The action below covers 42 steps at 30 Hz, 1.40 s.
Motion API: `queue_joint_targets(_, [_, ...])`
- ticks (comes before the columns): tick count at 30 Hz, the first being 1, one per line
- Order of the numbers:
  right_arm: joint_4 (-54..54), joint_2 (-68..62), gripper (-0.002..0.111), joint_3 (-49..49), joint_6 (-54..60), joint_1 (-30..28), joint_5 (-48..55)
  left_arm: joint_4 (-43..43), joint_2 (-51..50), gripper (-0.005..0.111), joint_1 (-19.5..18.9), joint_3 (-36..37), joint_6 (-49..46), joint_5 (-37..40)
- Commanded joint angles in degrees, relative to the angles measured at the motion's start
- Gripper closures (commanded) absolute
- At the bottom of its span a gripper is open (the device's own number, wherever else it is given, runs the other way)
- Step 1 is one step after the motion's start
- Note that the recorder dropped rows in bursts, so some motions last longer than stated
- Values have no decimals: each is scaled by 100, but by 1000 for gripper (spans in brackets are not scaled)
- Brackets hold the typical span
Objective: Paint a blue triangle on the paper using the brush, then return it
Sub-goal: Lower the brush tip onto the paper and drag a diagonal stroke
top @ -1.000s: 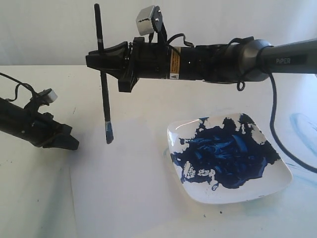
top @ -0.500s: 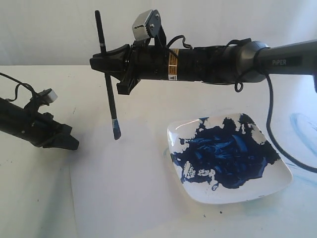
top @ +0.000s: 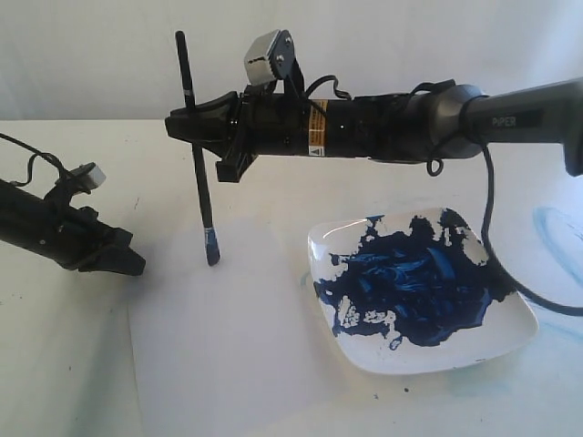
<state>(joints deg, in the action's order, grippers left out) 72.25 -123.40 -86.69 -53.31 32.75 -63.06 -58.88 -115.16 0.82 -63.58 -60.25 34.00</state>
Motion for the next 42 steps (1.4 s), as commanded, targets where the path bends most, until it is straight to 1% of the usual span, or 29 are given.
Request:
queue_joint_targets(1, [-31, -60, 108, -21, 42, -10, -317, 98, -41, 107, -15, 8, -12, 61])
queue_joint_targets(11, [-31, -82, 108, -21, -99, 27, -423, 110, -41, 107, -15, 8, -12, 61])
queue_joint_targets(26, [-41, -82, 108, -21, -99, 604, -413, 148, -41, 107, -15, 8, -12, 61])
queue_joint_targets(42, [-83, -114, 108, -21, -110, 791, -413, 195, -41, 107, -15, 8, -12, 61])
